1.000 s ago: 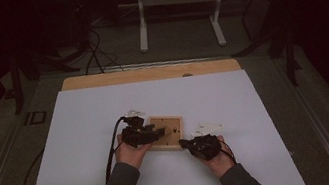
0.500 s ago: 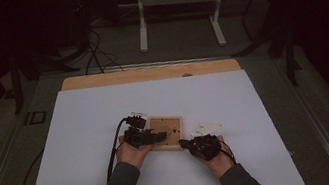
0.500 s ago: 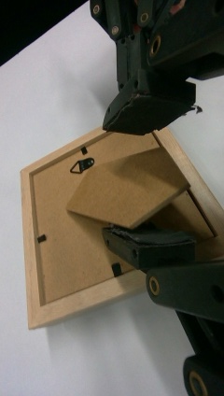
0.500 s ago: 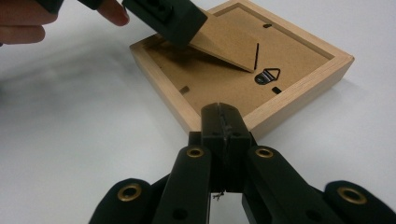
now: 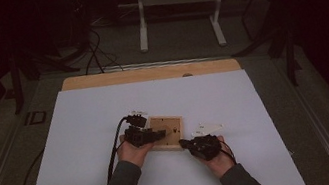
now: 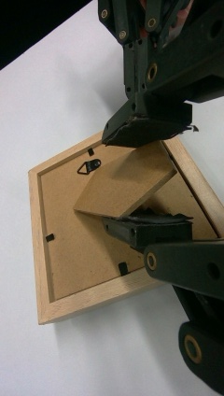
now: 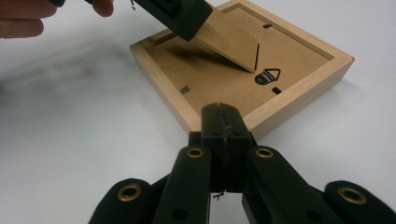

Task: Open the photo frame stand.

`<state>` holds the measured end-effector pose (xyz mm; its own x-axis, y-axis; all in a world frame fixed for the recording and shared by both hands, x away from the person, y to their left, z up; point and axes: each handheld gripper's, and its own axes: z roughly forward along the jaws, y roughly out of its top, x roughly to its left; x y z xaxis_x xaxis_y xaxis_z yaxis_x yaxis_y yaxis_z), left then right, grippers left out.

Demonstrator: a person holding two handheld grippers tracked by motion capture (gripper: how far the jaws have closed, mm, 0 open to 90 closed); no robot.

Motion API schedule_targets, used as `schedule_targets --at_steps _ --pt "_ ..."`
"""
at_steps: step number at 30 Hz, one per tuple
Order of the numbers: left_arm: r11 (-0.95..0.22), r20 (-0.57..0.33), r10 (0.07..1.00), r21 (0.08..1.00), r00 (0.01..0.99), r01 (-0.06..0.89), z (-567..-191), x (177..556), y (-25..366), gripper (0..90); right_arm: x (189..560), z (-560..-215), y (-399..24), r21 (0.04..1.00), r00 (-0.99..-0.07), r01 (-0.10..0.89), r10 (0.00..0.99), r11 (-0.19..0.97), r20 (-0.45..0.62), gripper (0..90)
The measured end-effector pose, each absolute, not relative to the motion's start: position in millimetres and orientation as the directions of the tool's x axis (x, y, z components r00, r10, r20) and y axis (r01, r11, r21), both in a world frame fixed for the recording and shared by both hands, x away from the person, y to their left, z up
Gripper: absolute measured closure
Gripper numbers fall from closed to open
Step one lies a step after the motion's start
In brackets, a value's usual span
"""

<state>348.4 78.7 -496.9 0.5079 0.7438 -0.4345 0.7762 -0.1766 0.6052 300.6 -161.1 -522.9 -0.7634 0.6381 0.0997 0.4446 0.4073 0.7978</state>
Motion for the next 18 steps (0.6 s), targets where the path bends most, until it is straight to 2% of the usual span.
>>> schedule_targets --at_steps 12,15,18 --pt "-0.170 -0.444 0.752 0.583 0.487 0.795 -498.3 350.4 78.1 58.1 300.7 -522.5 -160.6 0.797 -0.765 0.443 0.636 0.411 0.097 89.1" --pt "-0.173 -0.444 0.752 0.580 0.487 0.796 -498.8 350.1 78.5 58.2 300.5 -521.5 -160.4 0.796 -0.765 0.439 0.638 0.418 0.087 82.9" --pt "-0.175 -0.441 0.751 0.584 0.491 0.793 -499.2 349.6 78.7 58.3 301.1 -521.3 -161.9 0.794 -0.759 0.444 0.645 0.414 0.088 80.4"
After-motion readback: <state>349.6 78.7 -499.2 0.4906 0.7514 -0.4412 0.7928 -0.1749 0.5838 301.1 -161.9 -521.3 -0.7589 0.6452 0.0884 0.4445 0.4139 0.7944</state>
